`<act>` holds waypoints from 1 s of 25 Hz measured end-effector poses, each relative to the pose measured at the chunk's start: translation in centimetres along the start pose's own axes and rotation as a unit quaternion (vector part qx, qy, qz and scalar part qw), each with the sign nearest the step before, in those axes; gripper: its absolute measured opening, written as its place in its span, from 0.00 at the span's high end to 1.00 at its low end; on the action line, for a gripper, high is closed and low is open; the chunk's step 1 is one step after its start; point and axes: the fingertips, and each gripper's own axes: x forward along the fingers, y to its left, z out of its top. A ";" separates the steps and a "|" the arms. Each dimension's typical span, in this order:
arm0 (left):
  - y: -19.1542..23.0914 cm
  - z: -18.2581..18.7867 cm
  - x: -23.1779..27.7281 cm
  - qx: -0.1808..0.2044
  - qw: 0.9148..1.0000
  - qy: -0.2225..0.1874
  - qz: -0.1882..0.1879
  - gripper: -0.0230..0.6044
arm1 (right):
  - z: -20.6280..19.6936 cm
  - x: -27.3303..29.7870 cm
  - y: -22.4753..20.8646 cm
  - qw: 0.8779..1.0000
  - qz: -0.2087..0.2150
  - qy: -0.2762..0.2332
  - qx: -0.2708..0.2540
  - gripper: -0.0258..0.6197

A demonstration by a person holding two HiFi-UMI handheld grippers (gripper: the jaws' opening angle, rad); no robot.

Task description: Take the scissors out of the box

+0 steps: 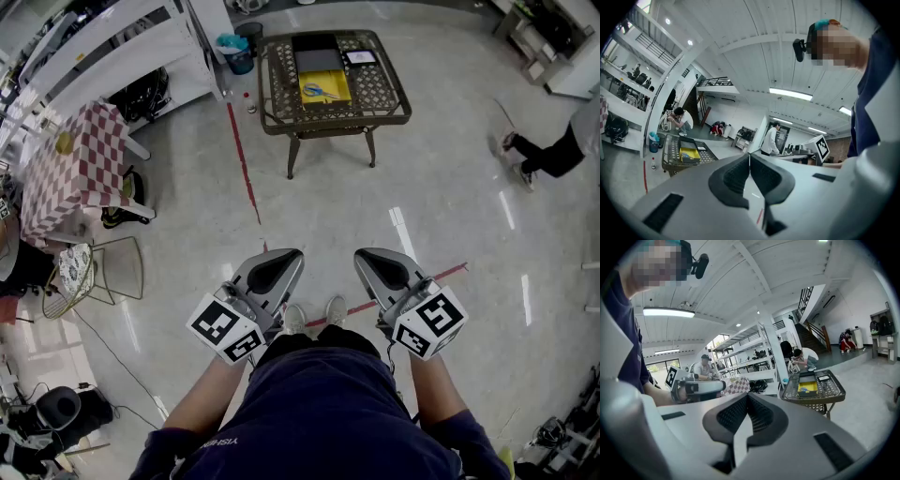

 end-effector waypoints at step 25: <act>1.1 -1.2 7.9 -0.008 1.000 0.013 0.027 0.92 | -0.4 -0.9 -8.7 0.999 0.006 0.014 0.030 0.93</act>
